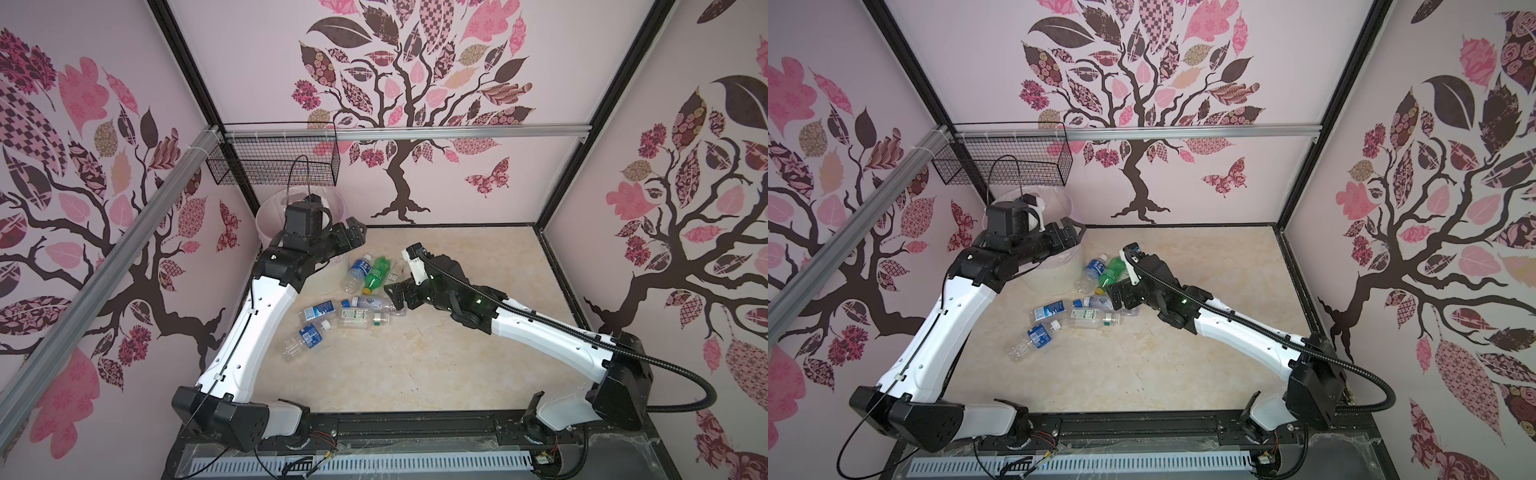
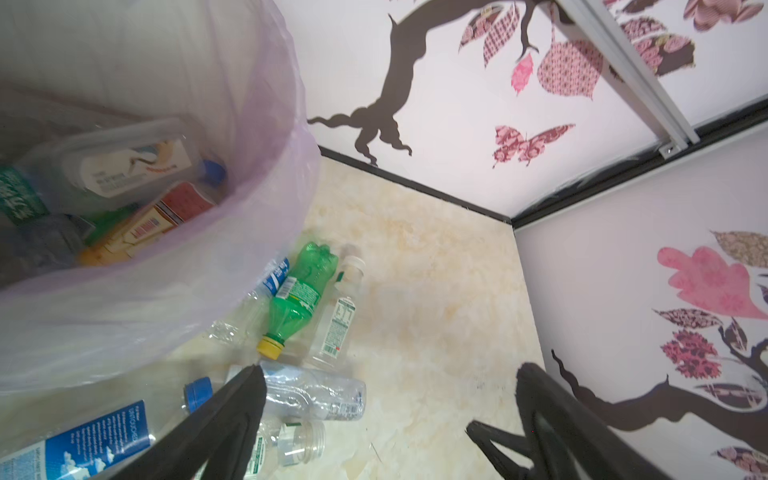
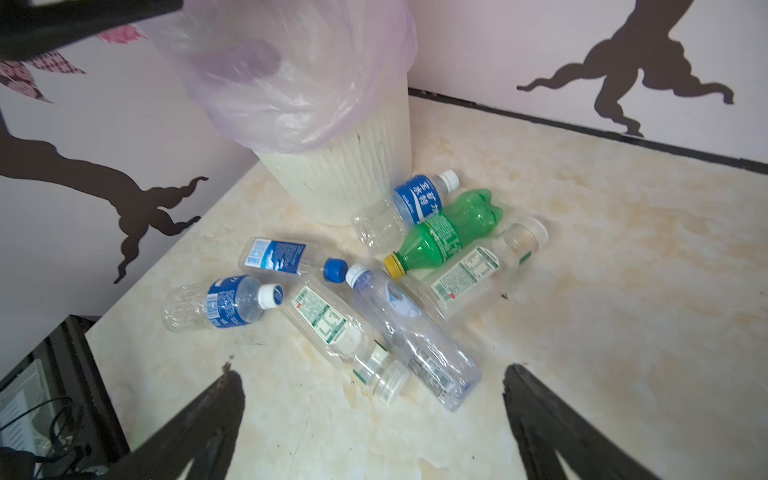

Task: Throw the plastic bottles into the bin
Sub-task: 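Return the left gripper from the bin while the right lowers toward the bottles, then lower the right gripper around the clear blue-capped bottle's body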

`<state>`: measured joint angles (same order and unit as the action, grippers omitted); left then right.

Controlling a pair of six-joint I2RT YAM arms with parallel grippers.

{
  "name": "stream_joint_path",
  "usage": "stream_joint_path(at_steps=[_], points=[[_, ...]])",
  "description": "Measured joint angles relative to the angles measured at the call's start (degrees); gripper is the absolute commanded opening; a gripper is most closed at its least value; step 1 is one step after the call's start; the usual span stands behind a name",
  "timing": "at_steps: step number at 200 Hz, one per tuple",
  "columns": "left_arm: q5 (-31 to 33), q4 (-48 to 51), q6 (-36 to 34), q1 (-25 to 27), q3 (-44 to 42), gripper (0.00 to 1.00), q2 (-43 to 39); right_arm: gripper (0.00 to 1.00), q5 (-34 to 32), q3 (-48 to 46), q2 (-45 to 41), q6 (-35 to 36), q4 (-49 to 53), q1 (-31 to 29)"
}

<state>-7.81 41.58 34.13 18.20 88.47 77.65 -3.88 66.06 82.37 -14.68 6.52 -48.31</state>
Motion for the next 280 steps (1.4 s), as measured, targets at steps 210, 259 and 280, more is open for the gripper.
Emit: stream_joint_path(at_steps=[210,259,280], points=[[-3.7,-4.3,6.5,5.4,-27.5,0.97,-9.2,0.88,10.0,-8.3,18.8,-3.1,-15.8,8.0],[-3.2,-3.9,6.6,5.4,-30.4,0.97,-10.0,0.83,12.4,-7.2,22.5,-3.1,-16.3,8.0],[-2.8,-3.8,6.6,5.4,-30.8,0.97,-10.2,0.81,13.3,-7.2,23.1,-3.1,-16.1,8.0]])
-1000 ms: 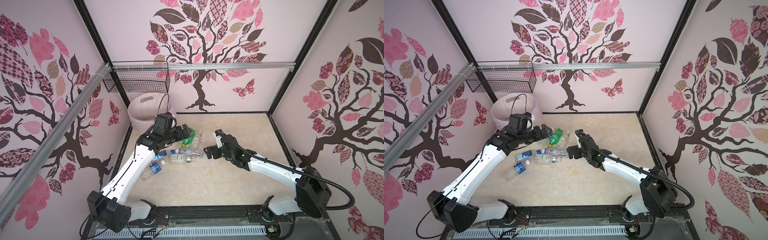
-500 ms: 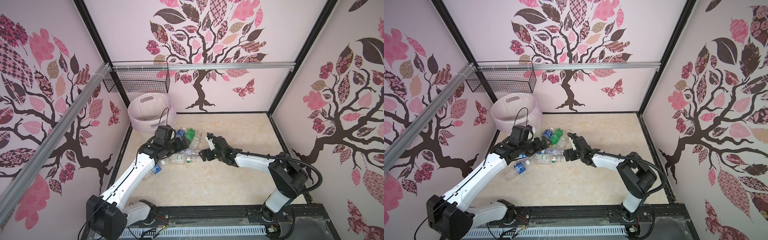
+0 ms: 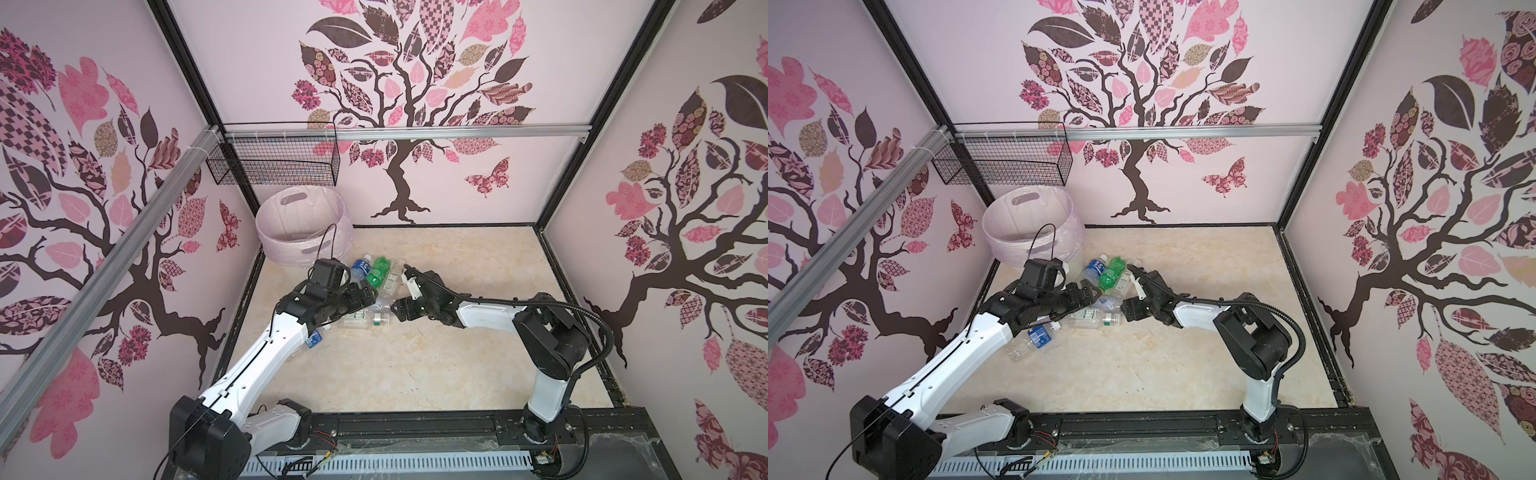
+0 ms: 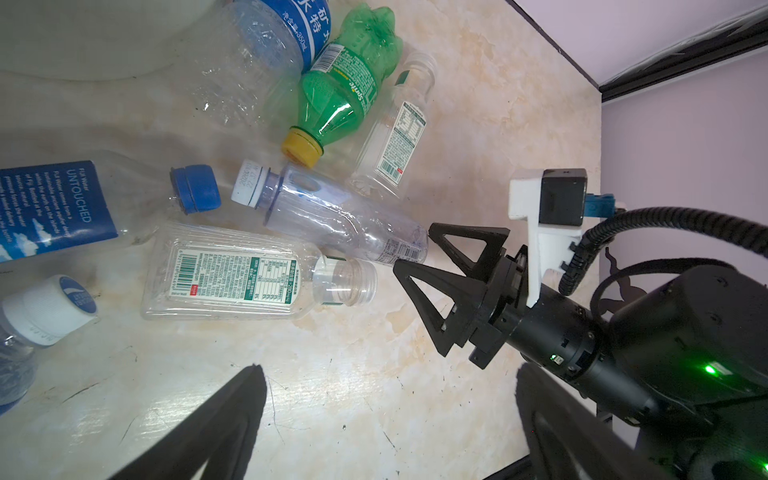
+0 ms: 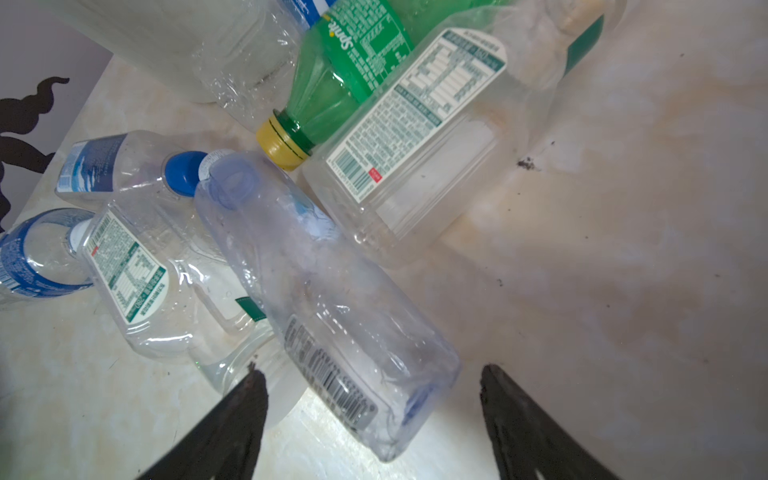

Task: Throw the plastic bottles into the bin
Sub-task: 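Lower the right gripper around the clear blue-capped bottle's body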

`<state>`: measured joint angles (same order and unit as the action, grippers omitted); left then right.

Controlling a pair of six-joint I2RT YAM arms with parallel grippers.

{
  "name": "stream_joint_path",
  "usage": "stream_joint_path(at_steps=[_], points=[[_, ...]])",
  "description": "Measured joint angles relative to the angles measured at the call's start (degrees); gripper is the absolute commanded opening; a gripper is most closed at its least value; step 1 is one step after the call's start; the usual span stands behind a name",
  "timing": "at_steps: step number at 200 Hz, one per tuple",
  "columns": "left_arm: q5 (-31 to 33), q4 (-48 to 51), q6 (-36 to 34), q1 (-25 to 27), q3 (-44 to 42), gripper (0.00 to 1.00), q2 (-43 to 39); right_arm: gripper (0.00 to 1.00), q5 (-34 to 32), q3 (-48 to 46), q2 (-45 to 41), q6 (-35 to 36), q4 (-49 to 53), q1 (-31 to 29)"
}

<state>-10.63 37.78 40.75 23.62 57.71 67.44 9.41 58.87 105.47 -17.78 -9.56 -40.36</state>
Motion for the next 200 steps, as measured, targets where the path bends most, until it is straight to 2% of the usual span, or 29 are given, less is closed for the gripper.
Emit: stream_joint_path(at_steps=[114,161,200], points=[[1.0,0.4,0.0,0.0,0.0,0.97,-0.3,0.75,5.0,-0.1,1.8,-0.3,-0.1,-0.5],[1.1,0.4,0.0,0.0,-0.1,0.97,-0.2,0.84,3.1,-0.2,1.8,-0.1,0.6,-0.6],[1.1,0.4,0.0,0.0,-0.3,0.97,-0.1,0.84,1.9,2.9,1.9,0.4,2.6,-0.4]])
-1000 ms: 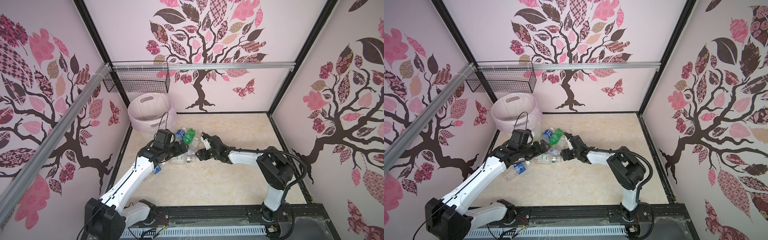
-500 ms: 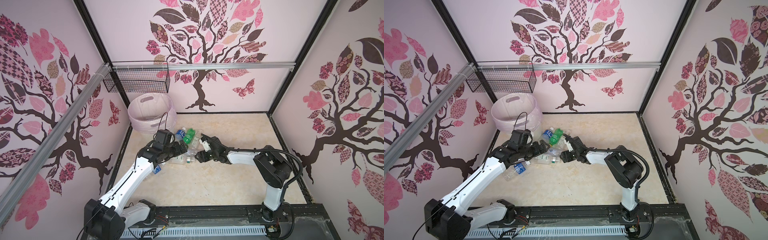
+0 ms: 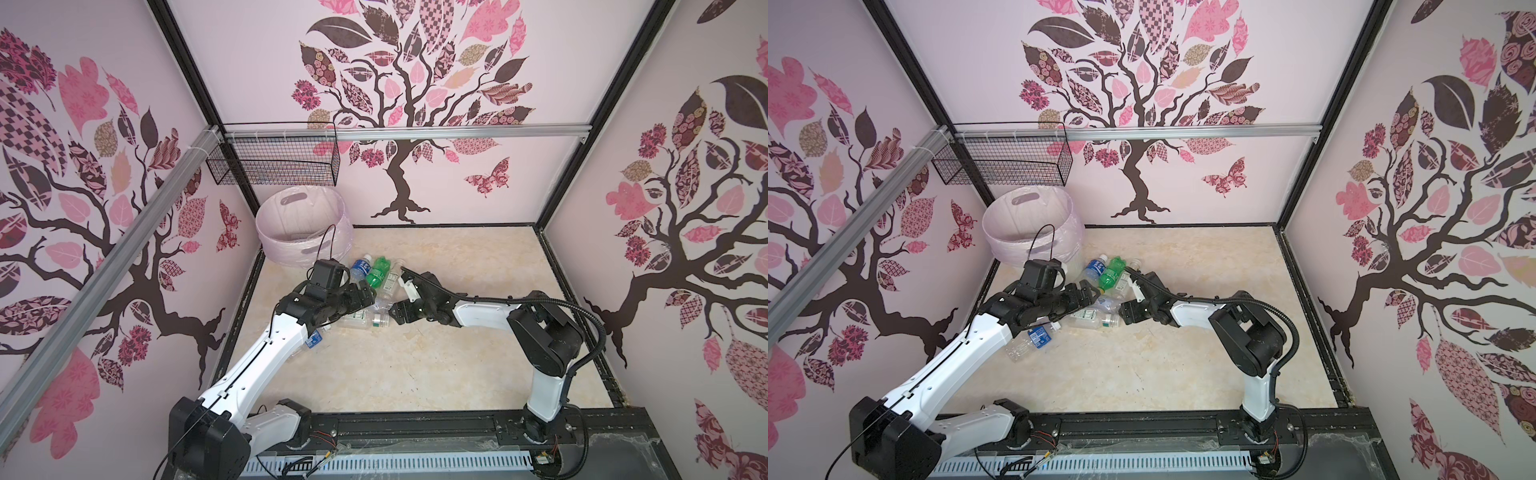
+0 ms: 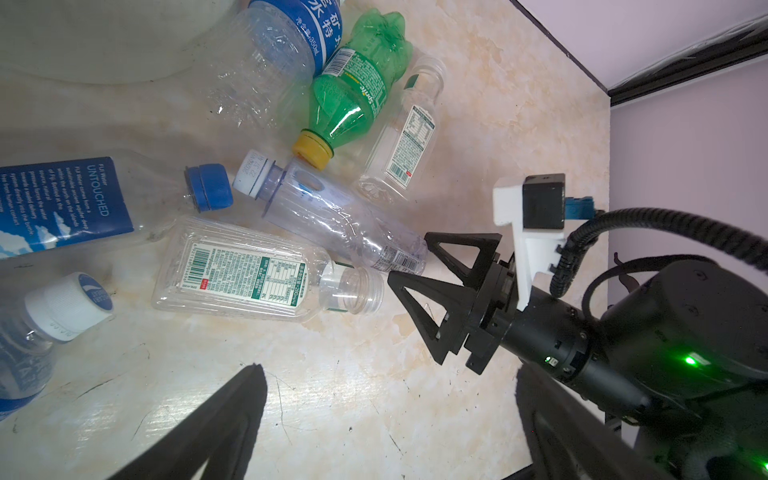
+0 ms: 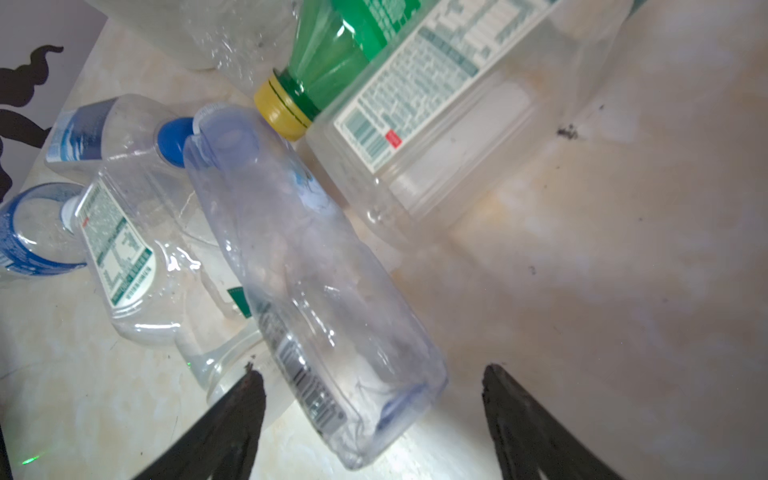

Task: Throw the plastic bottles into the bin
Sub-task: 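Lower the right gripper around the clear blue-capped bottle's body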

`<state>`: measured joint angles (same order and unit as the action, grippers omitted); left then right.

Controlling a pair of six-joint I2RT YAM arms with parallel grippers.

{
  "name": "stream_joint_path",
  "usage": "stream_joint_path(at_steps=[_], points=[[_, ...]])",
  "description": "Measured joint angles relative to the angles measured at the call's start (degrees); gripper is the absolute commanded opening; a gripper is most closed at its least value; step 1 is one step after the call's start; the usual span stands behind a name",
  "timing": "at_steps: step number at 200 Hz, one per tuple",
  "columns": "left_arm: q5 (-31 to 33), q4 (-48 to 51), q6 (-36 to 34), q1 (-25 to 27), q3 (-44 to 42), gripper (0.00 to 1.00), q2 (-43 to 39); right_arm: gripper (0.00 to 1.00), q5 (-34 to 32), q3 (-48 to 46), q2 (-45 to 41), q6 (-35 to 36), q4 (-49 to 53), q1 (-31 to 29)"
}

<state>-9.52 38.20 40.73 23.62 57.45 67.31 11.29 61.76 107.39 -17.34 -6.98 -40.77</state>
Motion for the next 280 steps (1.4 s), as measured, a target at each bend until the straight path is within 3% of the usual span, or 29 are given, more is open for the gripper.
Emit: stream_joint_path(at_steps=[53,158,280], points=[[0.0,0.0,0.0,0.0,-0.9,0.97,0.0,0.80,1.1,4.8,3.0,0.8,-0.3,0.1],[0.0,0.0,0.0,-0.3,-1.3,0.97,0.2,0.76,2.0,5.1,5.9,1.3,0.3,-3.1],[-0.2,0.0,1.3,-1.9,-2.4,0.97,-0.2,0.73,-1.5,5.8,7.5,4.1,1.7,-4.7]])
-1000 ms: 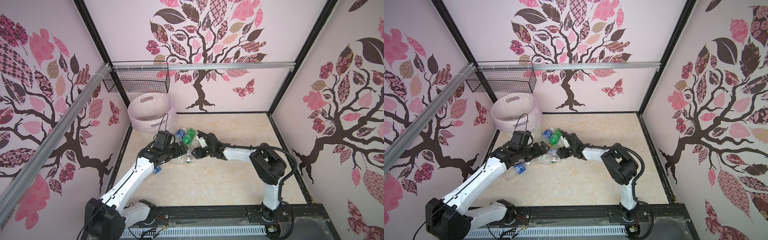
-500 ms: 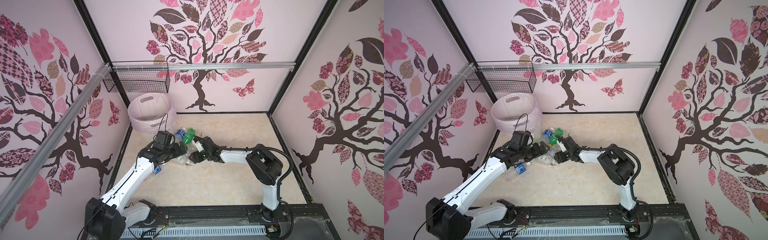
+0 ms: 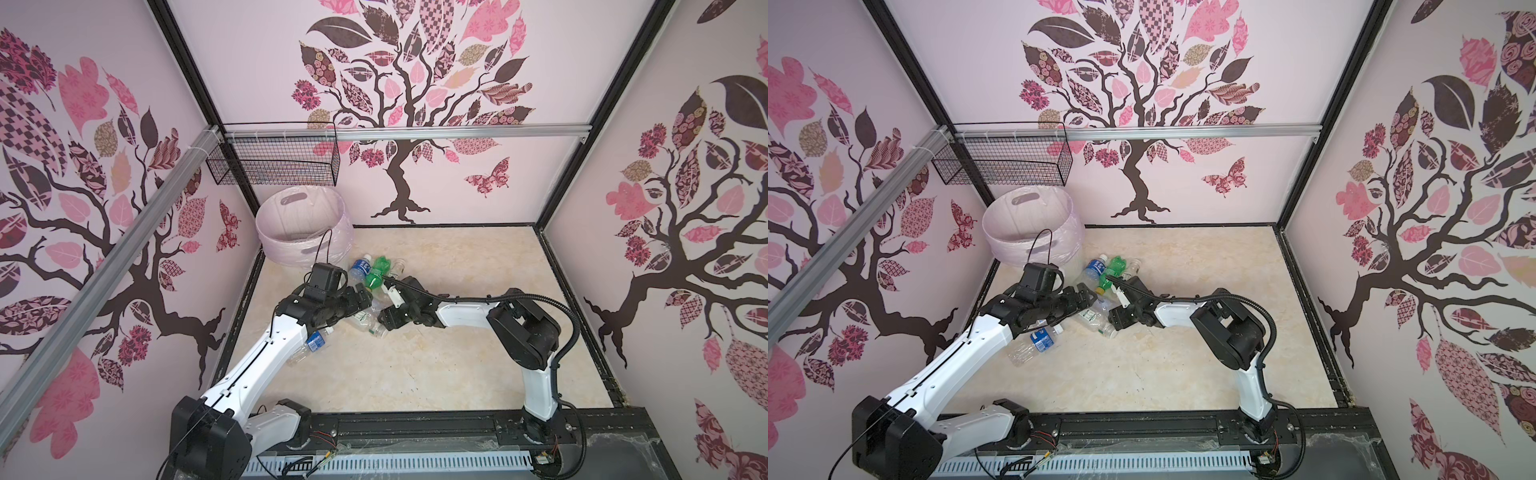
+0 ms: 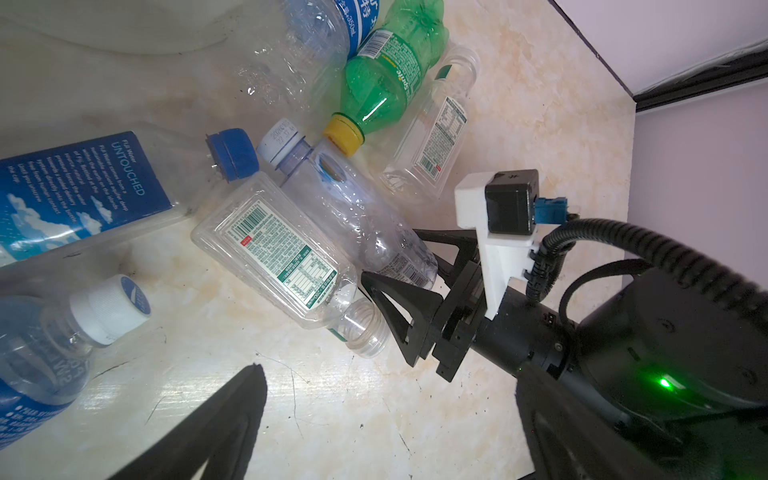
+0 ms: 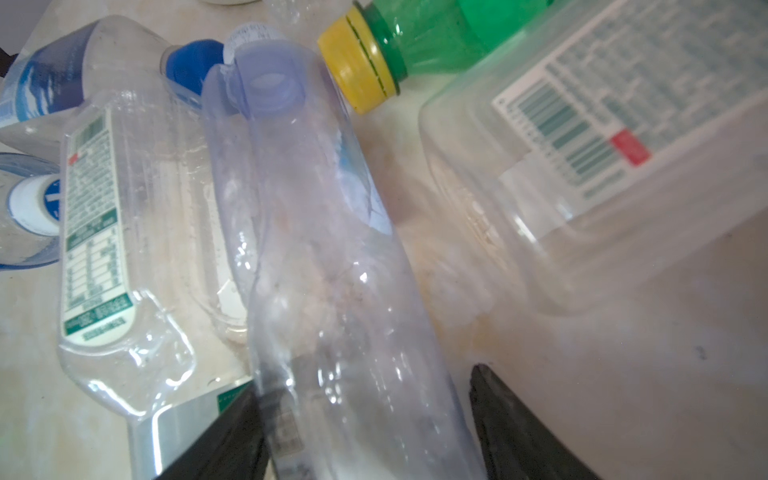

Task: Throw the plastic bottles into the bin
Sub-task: 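Lower the right gripper around the clear blue-capped bottle's body, then close the right gripper on the clear blue-capped bottle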

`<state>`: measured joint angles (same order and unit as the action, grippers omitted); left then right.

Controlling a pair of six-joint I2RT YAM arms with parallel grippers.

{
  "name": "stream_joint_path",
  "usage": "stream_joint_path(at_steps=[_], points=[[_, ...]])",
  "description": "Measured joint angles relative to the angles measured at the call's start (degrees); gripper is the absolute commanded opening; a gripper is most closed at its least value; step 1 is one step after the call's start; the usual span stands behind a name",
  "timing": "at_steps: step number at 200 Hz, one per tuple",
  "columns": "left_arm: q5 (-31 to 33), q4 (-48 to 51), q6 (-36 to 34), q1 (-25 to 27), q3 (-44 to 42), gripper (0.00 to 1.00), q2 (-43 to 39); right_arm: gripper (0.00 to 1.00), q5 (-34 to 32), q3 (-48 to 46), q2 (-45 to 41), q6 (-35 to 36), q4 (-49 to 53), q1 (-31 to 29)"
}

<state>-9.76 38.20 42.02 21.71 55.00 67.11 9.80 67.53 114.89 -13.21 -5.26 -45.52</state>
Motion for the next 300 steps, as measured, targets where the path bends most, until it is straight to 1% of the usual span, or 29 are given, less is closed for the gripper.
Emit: stream_joint_path(at_steps=[32,41,172,243,300], points=[[-0.2,0.0,0.1,-0.6,-0.3,0.97,-0.3,0.65,-0.7,0.0,0.0,0.4,0.3,-0.1],[-0.4,0.0,0.2,-0.7,-0.5,0.97,-0.4,0.64,-0.9,0.0,0.0,0.6,0.4,-0.2],[-1.0,-0.2,0.8,-1.6,-1.8,0.97,-1.0,0.62,-1.5,-0.7,-0.6,1.9,0.8,-0.2],[-1.1,-0.6,1.7,-2.1,-2.6,0.97,-1.7,0.60,-2.5,-1.7,-4.2,1.8,1.2,-0.2],[-2.4,-2.6,2.1,-2.2,-2.6,0.97,-1.7,0.58,-2.8,-3.0,-7.8,1.6,1.4,-0.2]])
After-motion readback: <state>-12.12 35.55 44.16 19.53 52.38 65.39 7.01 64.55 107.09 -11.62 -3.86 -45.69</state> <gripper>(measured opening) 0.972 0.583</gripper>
